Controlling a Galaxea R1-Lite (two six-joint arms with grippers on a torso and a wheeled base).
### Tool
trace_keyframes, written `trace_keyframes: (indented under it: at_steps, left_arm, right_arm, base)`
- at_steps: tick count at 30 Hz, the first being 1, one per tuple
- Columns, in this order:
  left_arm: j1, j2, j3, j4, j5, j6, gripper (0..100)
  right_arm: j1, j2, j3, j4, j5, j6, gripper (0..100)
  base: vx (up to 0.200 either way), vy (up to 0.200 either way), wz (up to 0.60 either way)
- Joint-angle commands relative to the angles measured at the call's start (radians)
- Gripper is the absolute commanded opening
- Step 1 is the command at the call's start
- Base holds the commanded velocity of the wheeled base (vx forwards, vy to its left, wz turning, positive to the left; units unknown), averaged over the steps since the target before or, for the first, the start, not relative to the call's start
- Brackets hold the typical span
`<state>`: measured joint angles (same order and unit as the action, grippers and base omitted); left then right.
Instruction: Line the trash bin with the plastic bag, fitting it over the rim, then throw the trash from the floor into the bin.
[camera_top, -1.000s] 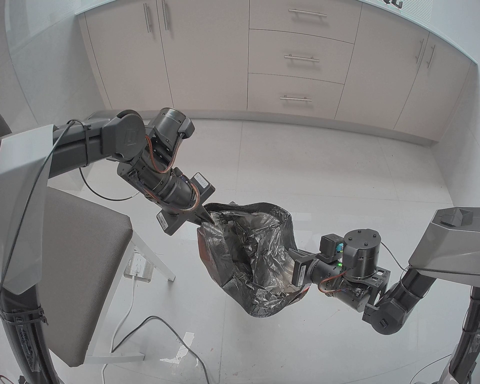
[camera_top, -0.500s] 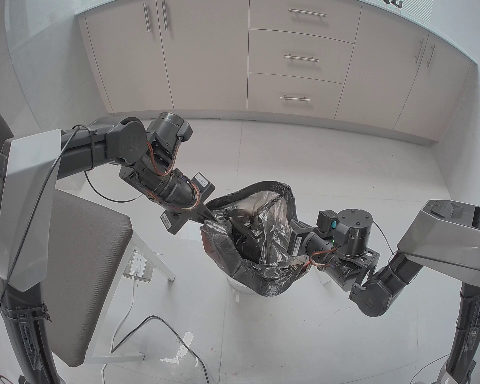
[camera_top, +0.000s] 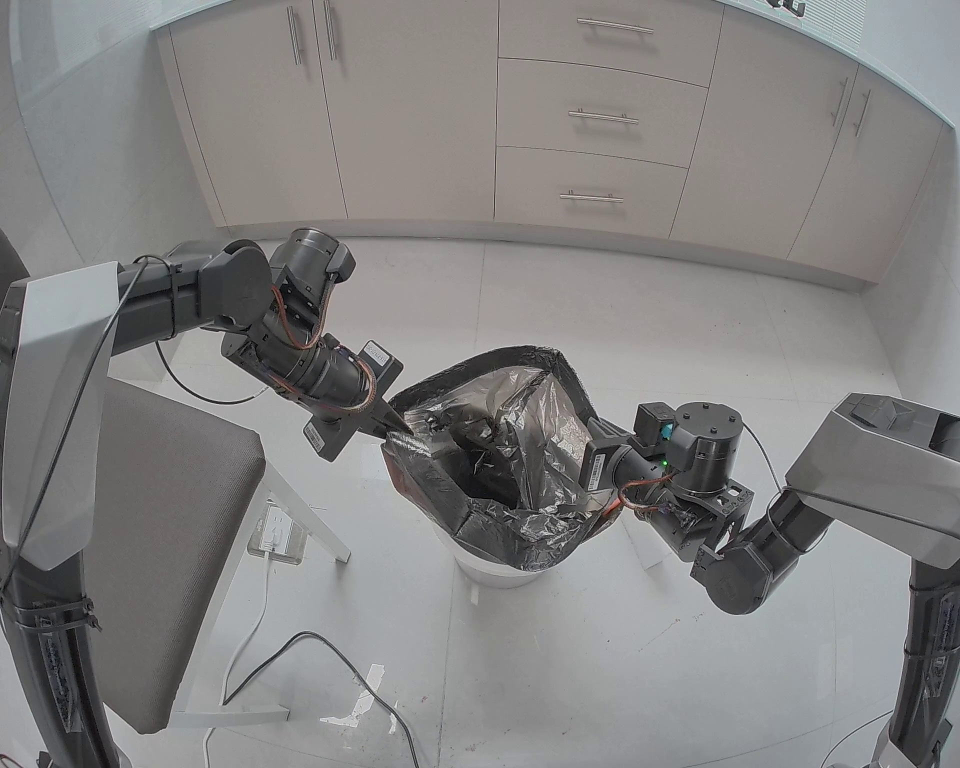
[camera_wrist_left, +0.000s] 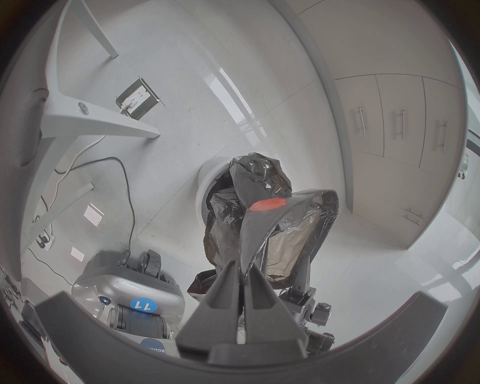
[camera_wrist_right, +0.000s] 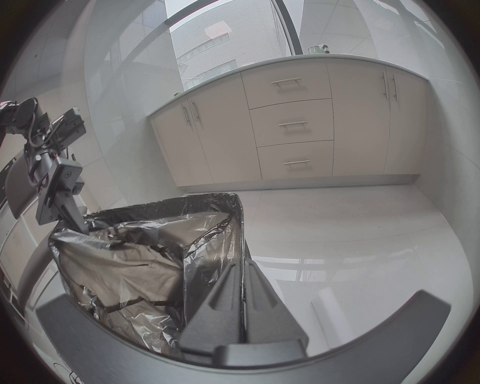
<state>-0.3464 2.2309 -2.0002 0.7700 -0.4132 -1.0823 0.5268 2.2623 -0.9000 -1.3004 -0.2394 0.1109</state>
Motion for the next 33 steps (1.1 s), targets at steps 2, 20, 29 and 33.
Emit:
trace_keyframes:
  at_steps: [2, 20, 29, 33]
  left_arm:
    - [0.020, 0.043, 0.000, 0.006, -0.009, -0.001, 0]
    - [0.001, 0.124, 0.000, 0.041, -0.006, -0.014, 0]
    - [0.004, 0.158, 0.000, 0.043, -0.006, -0.013, 0]
    - [0.007, 0.161, 0.000, 0.061, -0.006, -0.011, 0]
  right_arm:
    - [-0.016, 0.054, -0.033, 0.001, 0.000, 0.000, 0]
    - [-0.013, 0.149, -0.050, -0.002, -0.012, 0.001, 0]
    - [-0.013, 0.195, -0.051, -0.008, -0.041, 0.001, 0]
    - [-0.013, 0.207, -0.050, -0.008, -0.041, 0.001, 0]
  base:
    - [0.000, 0.000, 0.00]
    - [0.000, 0.000, 0.00]
    - [0.000, 0.000, 0.00]
    - [0.000, 0.000, 0.00]
